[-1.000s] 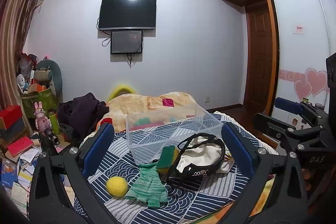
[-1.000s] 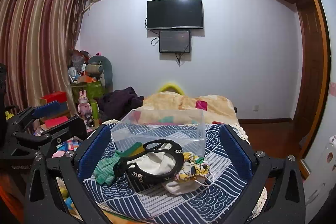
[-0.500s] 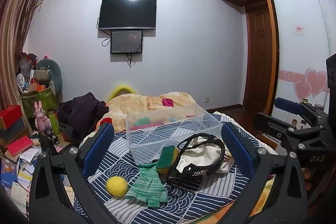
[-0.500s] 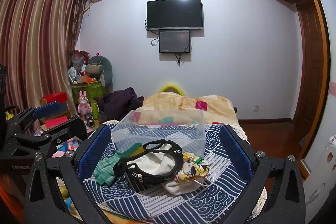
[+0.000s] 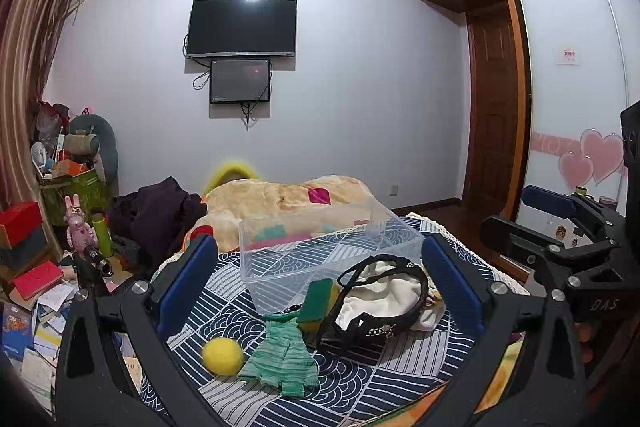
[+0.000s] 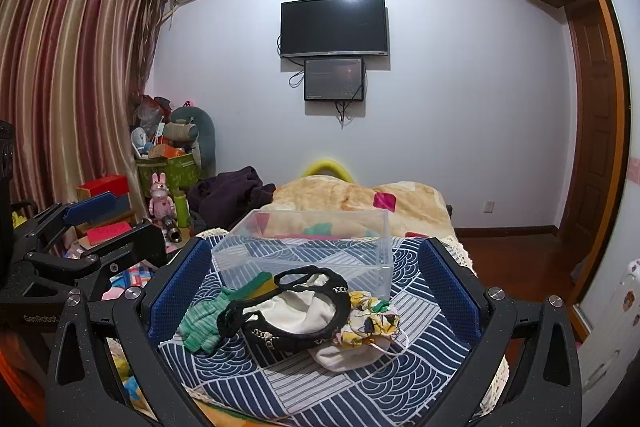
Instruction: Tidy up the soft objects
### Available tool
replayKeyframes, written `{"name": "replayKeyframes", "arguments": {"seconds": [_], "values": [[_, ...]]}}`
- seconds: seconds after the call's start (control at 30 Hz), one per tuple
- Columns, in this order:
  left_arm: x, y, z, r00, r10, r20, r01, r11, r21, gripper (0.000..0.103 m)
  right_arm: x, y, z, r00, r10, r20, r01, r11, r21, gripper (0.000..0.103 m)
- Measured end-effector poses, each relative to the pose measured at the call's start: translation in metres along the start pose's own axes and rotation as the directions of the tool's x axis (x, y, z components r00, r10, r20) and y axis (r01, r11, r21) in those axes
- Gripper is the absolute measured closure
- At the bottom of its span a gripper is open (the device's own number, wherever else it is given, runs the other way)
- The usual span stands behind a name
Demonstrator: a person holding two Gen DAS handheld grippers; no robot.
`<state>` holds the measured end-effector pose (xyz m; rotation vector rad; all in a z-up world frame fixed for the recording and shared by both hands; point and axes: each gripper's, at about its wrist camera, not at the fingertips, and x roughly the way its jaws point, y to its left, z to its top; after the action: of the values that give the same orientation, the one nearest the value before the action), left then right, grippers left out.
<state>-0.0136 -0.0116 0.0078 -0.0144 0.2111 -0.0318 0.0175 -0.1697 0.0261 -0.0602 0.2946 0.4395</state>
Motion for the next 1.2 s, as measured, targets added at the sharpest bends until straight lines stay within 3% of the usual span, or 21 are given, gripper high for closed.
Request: {"name": "replayKeyframes", "arguments": {"seconds": [0.77, 0.9, 1.2], "values": [[0.002, 0.001, 0.001, 1.0, -0.006, -0.003, 0.006, 1.0, -0.003, 0.0, 0.001, 0.001, -0.002, 1.0, 0.008, 0.002, -0.008, 1.0, 0.006, 0.0], [0.006, 0.003, -0.005, 1.0, 0.024, -0.008, -0.024, 1.0, 0.016, 0.0, 0.002, -0.002, -0.005, 1.0, 0.013, 0.013, -0.013, 1.0, 0.025, 0.0], [0.033, 0.044, -0.029, 0.992, 0.071, -0.106, -0.078, 0.994, -0.07, 0.0, 0.025, -0.03, -0.024, 0.997, -0.04, -0.063, 0.044, 0.997, 0.069, 0.0]]}}
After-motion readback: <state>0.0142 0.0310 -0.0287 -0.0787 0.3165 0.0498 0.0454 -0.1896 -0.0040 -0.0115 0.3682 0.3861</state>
